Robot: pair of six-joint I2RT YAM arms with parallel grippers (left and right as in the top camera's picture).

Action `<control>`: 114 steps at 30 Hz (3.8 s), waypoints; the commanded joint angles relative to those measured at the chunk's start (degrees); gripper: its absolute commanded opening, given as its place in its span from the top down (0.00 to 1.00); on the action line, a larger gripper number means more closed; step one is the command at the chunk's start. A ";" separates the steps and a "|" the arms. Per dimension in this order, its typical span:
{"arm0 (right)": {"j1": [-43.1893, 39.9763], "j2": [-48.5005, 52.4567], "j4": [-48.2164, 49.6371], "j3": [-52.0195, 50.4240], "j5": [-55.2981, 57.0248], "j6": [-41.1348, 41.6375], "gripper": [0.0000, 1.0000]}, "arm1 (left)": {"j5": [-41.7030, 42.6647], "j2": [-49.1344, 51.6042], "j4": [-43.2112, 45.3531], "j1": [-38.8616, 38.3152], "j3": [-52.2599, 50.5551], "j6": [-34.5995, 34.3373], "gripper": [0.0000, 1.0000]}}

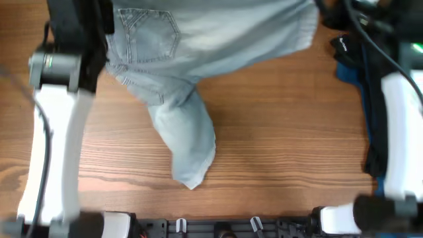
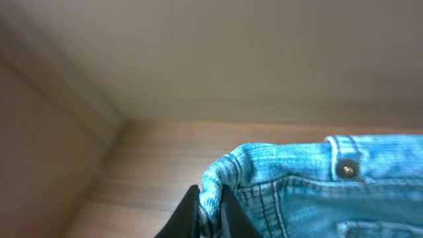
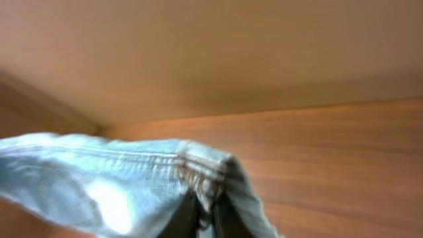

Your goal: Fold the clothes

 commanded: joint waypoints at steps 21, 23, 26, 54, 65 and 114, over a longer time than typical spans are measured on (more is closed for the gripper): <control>8.33 10.84 -33.31 -7.15 -1.33 -23.28 0.28 | 20.96 13.99 -19.47 14.51 0.44 -7.76 0.00; 12.04 10.84 -33.35 -10.36 -1.31 -24.87 0.31 | 21.68 13.33 -19.47 14.51 0.44 -7.74 0.00; 18.03 10.84 -33.11 -15.43 -0.31 -26.43 0.32 | 21.66 11.61 -19.39 14.64 0.46 -7.72 0.00; 36.09 10.84 -6.34 -39.50 -7.06 -28.89 0.41 | 21.70 -1.92 -19.58 14.67 0.44 -7.76 0.00; 36.09 10.84 -6.86 -39.47 0.70 -24.96 0.47 | 21.68 -2.36 -20.83 14.67 0.44 -7.74 0.00; 39.69 16.72 -7.30 -38.14 4.94 -21.51 0.96 | 21.68 -2.45 -23.19 14.67 0.44 -7.74 0.00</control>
